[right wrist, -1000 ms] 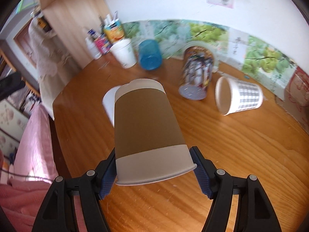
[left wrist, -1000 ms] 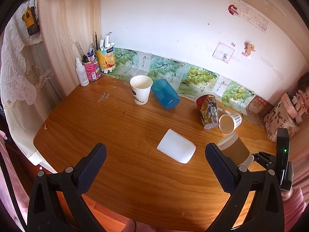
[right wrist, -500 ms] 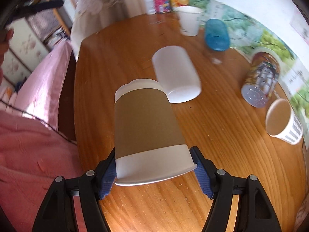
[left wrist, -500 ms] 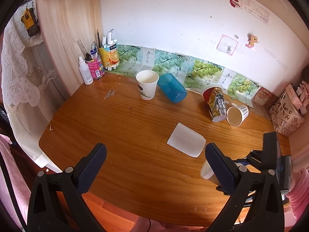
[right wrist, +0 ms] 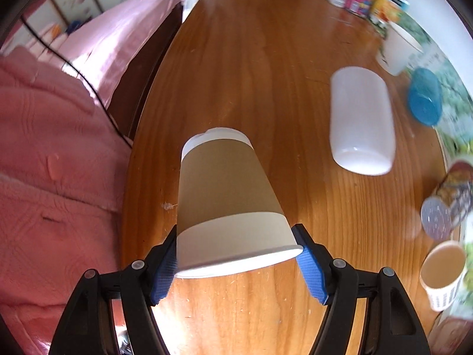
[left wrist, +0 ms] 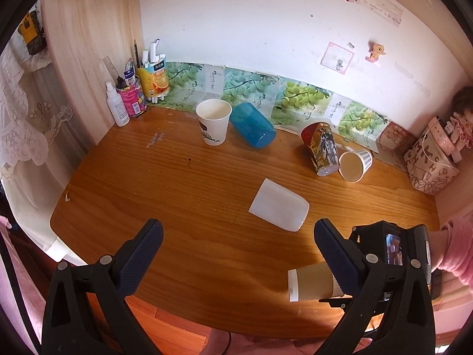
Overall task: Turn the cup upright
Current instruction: 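Lift the brown-sleeved cup with the right gripper and carry it over the desk, then lower the cup and open the right gripper, releasing it on the desk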
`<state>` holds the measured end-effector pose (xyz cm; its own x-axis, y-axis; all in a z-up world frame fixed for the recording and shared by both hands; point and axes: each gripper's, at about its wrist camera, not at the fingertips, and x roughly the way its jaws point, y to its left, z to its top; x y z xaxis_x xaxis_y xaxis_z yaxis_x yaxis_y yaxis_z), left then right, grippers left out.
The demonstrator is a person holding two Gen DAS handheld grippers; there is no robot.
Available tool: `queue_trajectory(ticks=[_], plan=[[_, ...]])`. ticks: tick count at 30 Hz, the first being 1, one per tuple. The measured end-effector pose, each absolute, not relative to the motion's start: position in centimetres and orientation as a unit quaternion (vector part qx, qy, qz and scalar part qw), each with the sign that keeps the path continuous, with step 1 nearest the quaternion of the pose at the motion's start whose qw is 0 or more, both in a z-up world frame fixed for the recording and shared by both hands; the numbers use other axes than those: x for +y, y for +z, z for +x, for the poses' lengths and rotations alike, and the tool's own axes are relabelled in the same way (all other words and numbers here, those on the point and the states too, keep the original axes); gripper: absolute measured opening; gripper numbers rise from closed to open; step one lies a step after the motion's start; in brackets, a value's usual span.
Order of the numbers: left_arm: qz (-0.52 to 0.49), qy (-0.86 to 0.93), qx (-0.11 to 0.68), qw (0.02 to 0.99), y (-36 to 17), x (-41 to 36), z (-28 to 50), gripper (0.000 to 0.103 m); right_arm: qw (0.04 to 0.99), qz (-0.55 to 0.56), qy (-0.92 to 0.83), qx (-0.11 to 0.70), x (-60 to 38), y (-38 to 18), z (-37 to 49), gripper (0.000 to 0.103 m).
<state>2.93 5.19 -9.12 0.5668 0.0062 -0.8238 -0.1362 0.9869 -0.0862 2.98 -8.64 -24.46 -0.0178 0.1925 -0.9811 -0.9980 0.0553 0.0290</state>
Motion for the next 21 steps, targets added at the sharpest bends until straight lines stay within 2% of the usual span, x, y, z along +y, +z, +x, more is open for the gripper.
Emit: queue_trajectory(ticks=[4, 6, 11, 21], plan=[[-0.06, 0.034, 0.472, 0.879, -9.4, 5.0, 3.0, 0.102, 0.537, -0.471, 0.537, 0.449, -7.9, -25.2, 2.6, 0.074], [-0.057, 0.029, 0.474, 0.878, -9.5, 5.0, 3.0, 0.102, 0.538, -0.477, 0.533, 0.445, -7.5, -25.3, 2.7, 0.078], [-0.044, 0.017, 0.479, 0.877, -9.8, 4.8, 3.3, 0.102, 0.552, -0.476, 0.521, 0.444, -6.7, -24.9, 3.2, 0.081], [0.027, -0.048, 0.495, 0.867, -10.7, 3.4, 4.4, 0.102, 0.635, -0.378, 0.471, 0.482, -10.1, -22.6, 5.4, 0.081]])
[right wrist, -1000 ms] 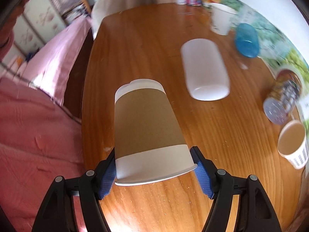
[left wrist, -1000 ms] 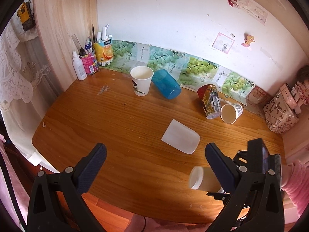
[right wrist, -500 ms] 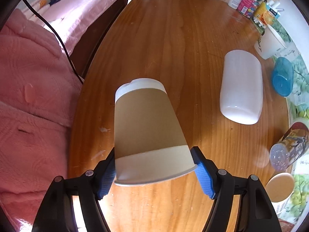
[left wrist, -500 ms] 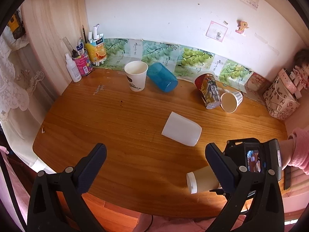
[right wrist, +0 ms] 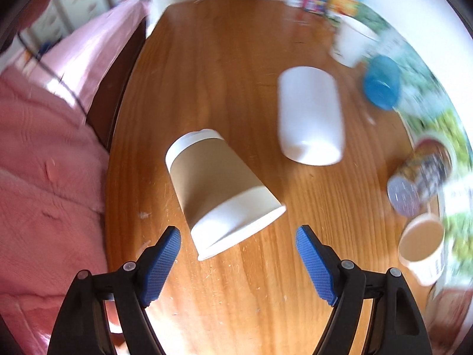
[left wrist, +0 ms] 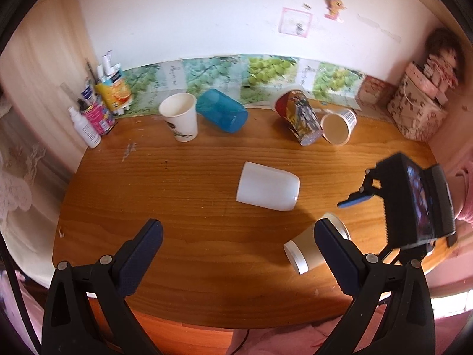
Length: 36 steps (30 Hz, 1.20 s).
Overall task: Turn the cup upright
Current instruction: 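Lower the cup and open the right gripper, releasing it on the desk, then grasp the brown-sleeved cup with the left gripper, rim up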
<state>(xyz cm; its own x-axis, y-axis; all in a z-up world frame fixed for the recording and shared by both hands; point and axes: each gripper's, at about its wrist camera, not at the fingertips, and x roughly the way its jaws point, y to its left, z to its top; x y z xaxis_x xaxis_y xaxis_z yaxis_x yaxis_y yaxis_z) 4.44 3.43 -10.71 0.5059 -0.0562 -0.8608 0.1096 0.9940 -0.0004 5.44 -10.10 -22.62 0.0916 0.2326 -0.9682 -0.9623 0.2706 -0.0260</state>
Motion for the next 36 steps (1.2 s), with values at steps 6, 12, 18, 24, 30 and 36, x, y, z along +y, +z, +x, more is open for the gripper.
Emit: queue_trajectory(ticks=[6, 12, 18, 24, 30, 36], plan=[[0.072, -0.109, 0.508, 0.852, -11.7, 1.7, 5.5, 0.102, 0.703, -0.272, 0.406, 0.517, -13.4, -21.8, 6.1, 0.081], [0.129, -0.19, 0.51, 0.829, -12.8, -0.7, 6.0, 0.102, 0.774, -0.143, 0.318, 0.528, -16.3, -21.2, 4.7, 0.081], [0.166, -0.265, 0.506, 0.804, -13.8, -2.5, 5.8, 0.102, 0.848, -0.028, 0.193, 0.493, -19.6, -20.1, 2.1, 0.081], [0.192, -0.333, 0.505, 0.773, -15.1, -4.1, 5.1, 0.102, 0.896, 0.06, 0.065, 0.435, -22.4, -18.5, -0.2, 0.081], [0.222, -0.366, 0.516, 0.742, -17.5, -5.9, 5.1, 0.102, 0.917, 0.115, -0.004, 0.383, -23.4, -16.8, -3.1, 0.081], [0.248, -0.394, 0.525, 0.713, -20.2, -8.3, 4.6, 0.102, 0.908, 0.132, -0.027, 0.396, -23.4, -17.7, -5.0, 0.081]])
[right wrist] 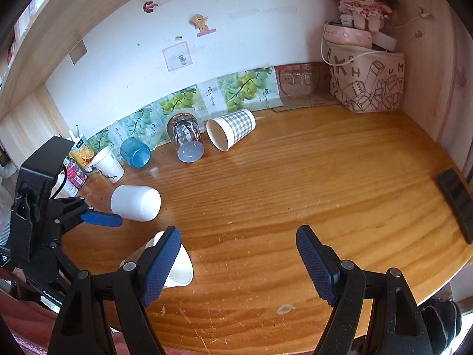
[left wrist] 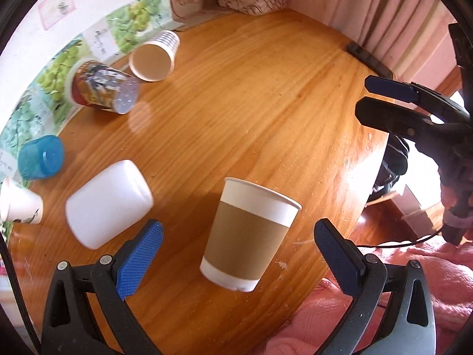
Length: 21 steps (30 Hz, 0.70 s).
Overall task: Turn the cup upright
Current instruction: 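Grasp the brown-sleeved cup with the left gripper, rim up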
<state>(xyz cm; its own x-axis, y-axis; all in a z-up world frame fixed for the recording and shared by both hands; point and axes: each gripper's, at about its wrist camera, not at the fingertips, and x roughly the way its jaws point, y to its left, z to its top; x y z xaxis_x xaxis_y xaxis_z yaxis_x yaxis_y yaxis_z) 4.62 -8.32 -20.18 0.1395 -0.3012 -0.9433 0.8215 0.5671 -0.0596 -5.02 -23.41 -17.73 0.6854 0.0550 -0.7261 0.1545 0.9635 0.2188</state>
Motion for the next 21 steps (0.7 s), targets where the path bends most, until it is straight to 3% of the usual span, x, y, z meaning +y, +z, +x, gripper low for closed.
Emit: queue_trajectory(ticks=[10, 21], plan=[[0.276, -0.406, 0.538, 0.685, -22.6, -10.2, 4.2, 0.102, 0.9, 0.142, -0.054, 0.408, -22.7, -18.3, -7.5, 0.081], [0.301, -0.394, 0.553, 0.669, -24.2, -12.1, 4.5, 0.09, 0.891, 0.157, -0.084, 0.418, -23.3, -18.9, -9.2, 0.081]])
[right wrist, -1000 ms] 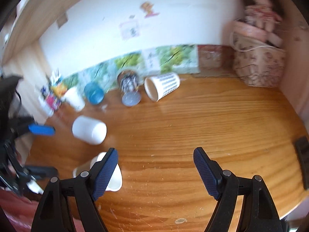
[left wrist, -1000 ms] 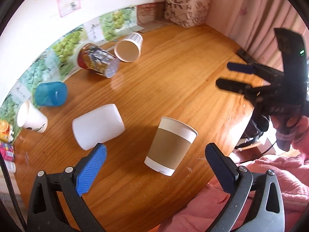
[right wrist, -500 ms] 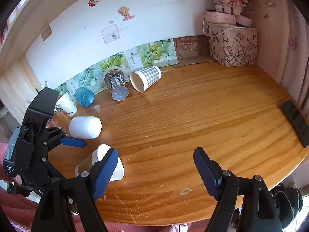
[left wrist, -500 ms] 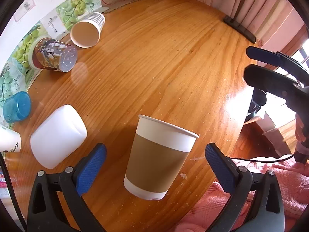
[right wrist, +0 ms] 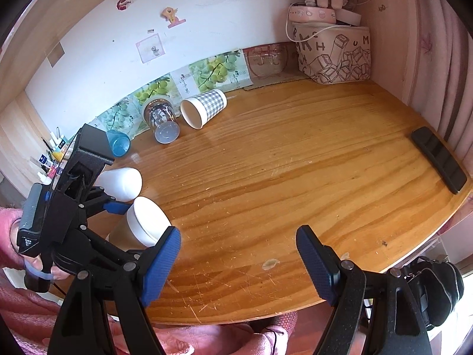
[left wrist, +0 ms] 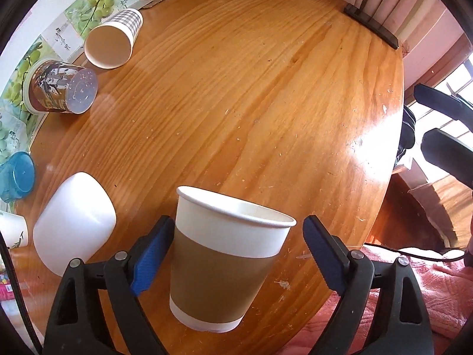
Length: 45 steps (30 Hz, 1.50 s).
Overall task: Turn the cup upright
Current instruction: 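Grasp the brown-sleeved cup with the left gripper, rim up, then lower the cup upright onto the desk and open the left gripper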
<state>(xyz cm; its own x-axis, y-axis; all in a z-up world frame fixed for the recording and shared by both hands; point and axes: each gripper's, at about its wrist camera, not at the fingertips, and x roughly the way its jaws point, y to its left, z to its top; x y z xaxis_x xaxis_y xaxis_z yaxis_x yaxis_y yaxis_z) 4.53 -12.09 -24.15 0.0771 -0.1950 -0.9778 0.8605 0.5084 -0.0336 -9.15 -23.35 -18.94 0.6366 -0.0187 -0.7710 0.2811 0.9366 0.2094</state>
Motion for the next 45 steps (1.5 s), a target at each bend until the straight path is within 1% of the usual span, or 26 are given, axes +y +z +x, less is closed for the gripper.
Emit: queue_trajectory(ticks=[4, 7, 12, 18, 28, 38, 45], plan=[[0.297, -0.388, 0.558, 0.671, -24.3, -12.6, 4.8, 0.087, 0.889, 0.159, -0.088, 0.42, -23.5, -19.0, -9.4, 0.081], [0.292, -0.385, 0.558, 0.675, -24.1, -12.9, 5.0, 0.079, 0.889, 0.159, -0.087, 0.42, -23.6, -19.0, -9.6, 0.081], [0.276, -0.378, 0.562, 0.682, -23.7, -13.0, 5.3, 0.078, 0.891, 0.152, -0.084, 0.42, -23.7, -19.0, -9.4, 0.081], [0.253, -0.375, 0.553, 0.7, -22.1, -12.8, 5.7, 0.078, 0.894, 0.142, -0.072, 0.42, -23.7, -19.0, -9.2, 0.081], [0.17, -0.372, 0.532, 0.741, -19.0, -12.0, 6.8, 0.078, 0.9, 0.118, -0.05, 0.416, -23.9, -18.4, -8.7, 0.081], [0.115, -0.349, 0.54, 0.757, -19.4, -10.9, 7.1, 0.078, 0.902, 0.097, -0.03, 0.42, -23.9, -18.2, -8.0, 0.081], [0.104, -0.344, 0.525, 0.772, -18.6, -10.5, 6.6, 0.078, 0.901, 0.075, -0.007, 0.426, -23.4, -18.2, -7.2, 0.081]])
